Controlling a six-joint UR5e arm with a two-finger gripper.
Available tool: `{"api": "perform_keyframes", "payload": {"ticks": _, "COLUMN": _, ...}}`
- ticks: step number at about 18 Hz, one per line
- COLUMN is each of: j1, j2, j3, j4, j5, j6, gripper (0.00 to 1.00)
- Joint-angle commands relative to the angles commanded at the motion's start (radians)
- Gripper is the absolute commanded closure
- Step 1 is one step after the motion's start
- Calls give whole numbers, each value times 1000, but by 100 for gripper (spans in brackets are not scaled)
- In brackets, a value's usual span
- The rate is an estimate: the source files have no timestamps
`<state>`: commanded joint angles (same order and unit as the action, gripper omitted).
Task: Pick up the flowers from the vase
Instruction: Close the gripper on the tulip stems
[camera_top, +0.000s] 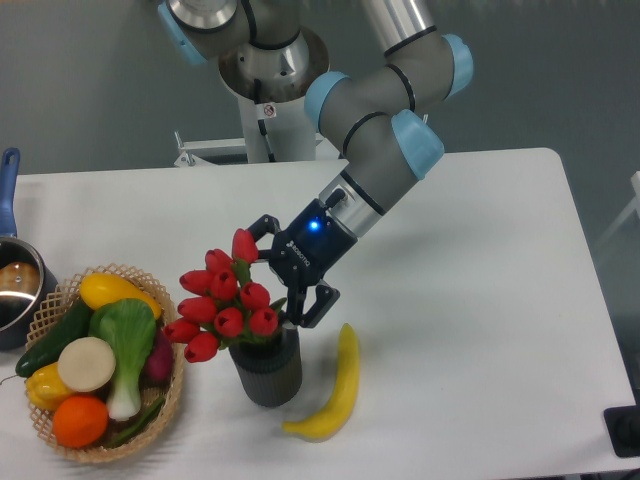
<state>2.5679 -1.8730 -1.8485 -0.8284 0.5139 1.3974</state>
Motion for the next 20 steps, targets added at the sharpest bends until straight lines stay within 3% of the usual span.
{"api": "perform_keyframes", "payload": {"ticks": 20, "j1": -29, "j2": -23, "j3": 17, "j4": -2, "j5": -14, "j6": 3, "gripper": 0}}
